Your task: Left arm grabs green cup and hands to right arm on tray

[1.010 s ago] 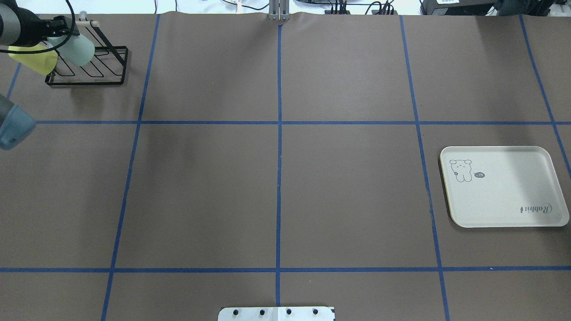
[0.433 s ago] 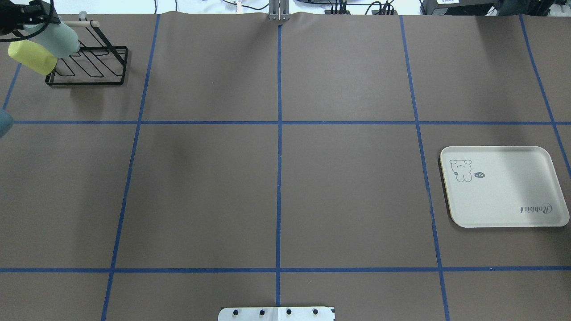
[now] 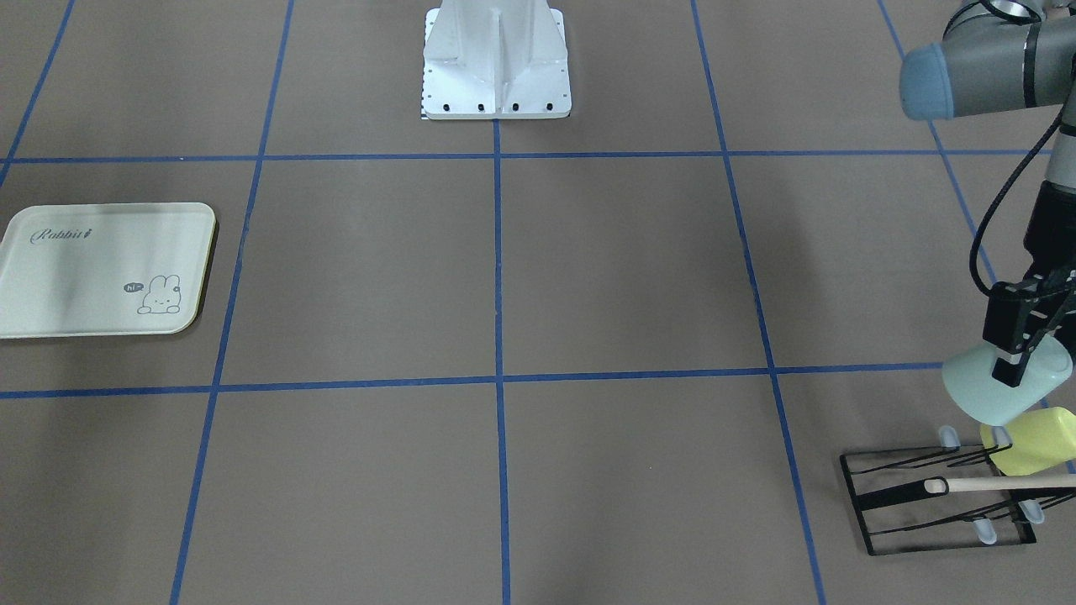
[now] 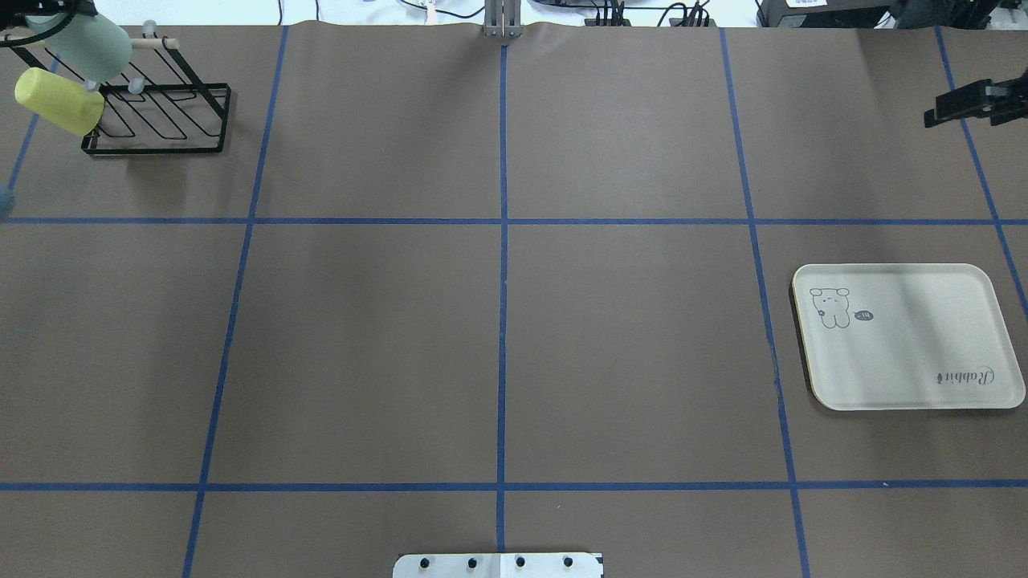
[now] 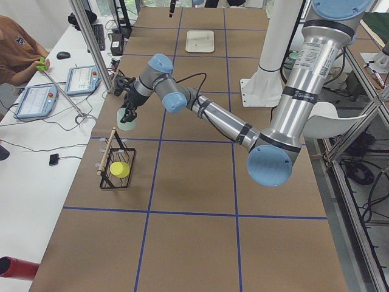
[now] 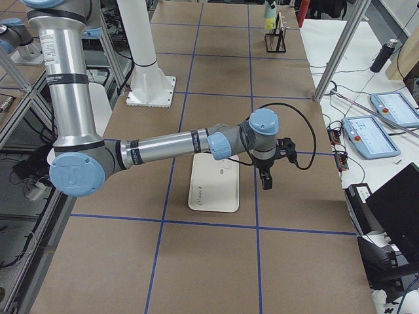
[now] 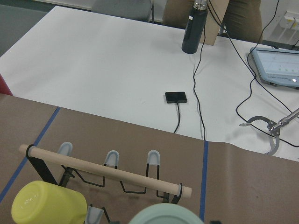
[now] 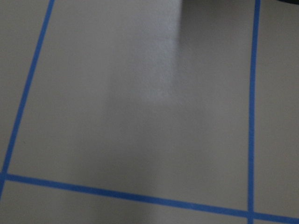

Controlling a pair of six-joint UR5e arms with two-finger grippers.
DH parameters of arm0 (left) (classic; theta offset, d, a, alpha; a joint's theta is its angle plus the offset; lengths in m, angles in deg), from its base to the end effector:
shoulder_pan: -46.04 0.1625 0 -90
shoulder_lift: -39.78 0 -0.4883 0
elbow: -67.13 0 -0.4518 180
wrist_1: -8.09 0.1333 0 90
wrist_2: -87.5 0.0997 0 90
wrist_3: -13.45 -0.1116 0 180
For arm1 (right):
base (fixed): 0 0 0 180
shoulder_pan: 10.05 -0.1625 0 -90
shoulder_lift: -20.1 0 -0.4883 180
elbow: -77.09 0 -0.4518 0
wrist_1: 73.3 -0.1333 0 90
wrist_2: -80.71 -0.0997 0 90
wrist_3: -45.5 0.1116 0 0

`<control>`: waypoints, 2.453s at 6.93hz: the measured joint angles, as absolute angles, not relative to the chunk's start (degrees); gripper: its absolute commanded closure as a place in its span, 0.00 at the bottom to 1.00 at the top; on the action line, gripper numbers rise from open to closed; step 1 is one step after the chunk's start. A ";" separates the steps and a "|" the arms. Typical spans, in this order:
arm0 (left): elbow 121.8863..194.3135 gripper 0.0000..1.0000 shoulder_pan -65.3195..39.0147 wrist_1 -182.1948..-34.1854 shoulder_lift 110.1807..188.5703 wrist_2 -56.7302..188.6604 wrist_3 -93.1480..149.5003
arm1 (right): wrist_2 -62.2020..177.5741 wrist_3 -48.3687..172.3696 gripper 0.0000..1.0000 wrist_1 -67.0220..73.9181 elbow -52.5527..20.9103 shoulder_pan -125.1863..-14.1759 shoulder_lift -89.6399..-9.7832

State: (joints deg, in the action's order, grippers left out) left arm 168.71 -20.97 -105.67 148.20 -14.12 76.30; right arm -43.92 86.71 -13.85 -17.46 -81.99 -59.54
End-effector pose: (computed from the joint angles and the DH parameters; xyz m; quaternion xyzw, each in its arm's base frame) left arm 0.1685 -0.6809 0.3841 0.2679 0.3724 -0.2595 0.8498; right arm -0.1381 -0.6489 0.5199 0.1849 -0.4210 0.0640 0.8857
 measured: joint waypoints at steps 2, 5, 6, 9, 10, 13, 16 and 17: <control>169.75 0.74 -20.44 -105.86 149.27 -14.92 86.00 | -43.39 106.96 0.00 -27.79 -17.14 -77.24 -56.69; 173.34 0.74 -19.31 -106.37 153.59 -25.43 110.11 | -39.62 133.70 0.00 -53.19 -16.86 -68.55 -54.82; 174.90 0.74 -19.14 -106.41 155.36 -31.36 117.87 | -37.56 142.01 0.00 -60.24 -17.09 -65.77 -54.02; 179.04 0.73 -14.18 -110.78 157.27 -43.67 138.70 | -36.28 152.20 0.00 -73.60 -17.29 -56.44 -51.47; 179.41 0.73 -11.12 -113.91 157.76 -44.09 144.70 | -36.23 152.73 0.00 -74.58 -17.31 -53.87 -50.03; 179.40 0.73 -3.85 -117.12 161.16 -44.33 154.80 | -32.33 153.06 0.01 -78.18 -17.66 -47.19 -46.18; 178.99 0.72 -1.52 -118.29 163.15 -44.40 160.90 | -27.53 153.00 0.01 -83.43 -17.76 -42.75 -45.72; 178.96 0.72 -1.46 -118.81 163.29 -44.46 162.63 | -27.21 152.99 0.01 -84.84 -17.73 -42.51 -45.70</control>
